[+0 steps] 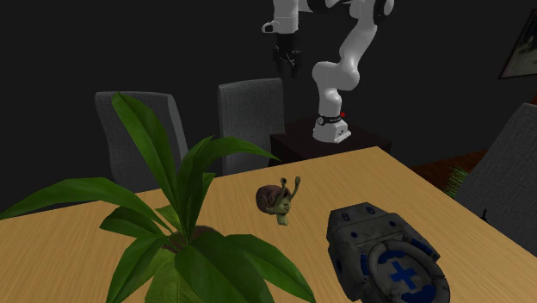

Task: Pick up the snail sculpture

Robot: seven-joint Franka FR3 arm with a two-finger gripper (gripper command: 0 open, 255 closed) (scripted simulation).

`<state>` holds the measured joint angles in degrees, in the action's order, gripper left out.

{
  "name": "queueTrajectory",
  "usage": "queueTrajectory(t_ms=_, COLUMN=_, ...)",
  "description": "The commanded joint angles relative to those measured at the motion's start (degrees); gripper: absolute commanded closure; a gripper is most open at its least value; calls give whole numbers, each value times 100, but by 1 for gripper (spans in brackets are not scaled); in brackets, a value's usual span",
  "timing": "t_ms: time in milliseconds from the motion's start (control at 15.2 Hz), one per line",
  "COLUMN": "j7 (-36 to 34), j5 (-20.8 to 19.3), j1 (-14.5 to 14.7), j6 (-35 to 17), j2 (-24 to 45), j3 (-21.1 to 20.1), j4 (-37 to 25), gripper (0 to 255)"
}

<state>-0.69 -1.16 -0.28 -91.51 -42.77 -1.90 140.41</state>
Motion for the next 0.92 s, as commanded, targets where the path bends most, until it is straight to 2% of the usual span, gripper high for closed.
queueTrajectory(t_ms=0, j7=0, j5=0, j1=0, j6=0, j2=0, j3=0, j4=0, gripper=0)
queueTrajectory(t_ms=396, j7=-541, j5=471, j1=247, j6=-705, j2=892, j3=-461, j4=-124, gripper=0)
queueTrajectory(t_ms=858, j7=-1117, j5=842, j1=484, j6=-1460, j2=2126, j3=-958, j4=-580, gripper=0)
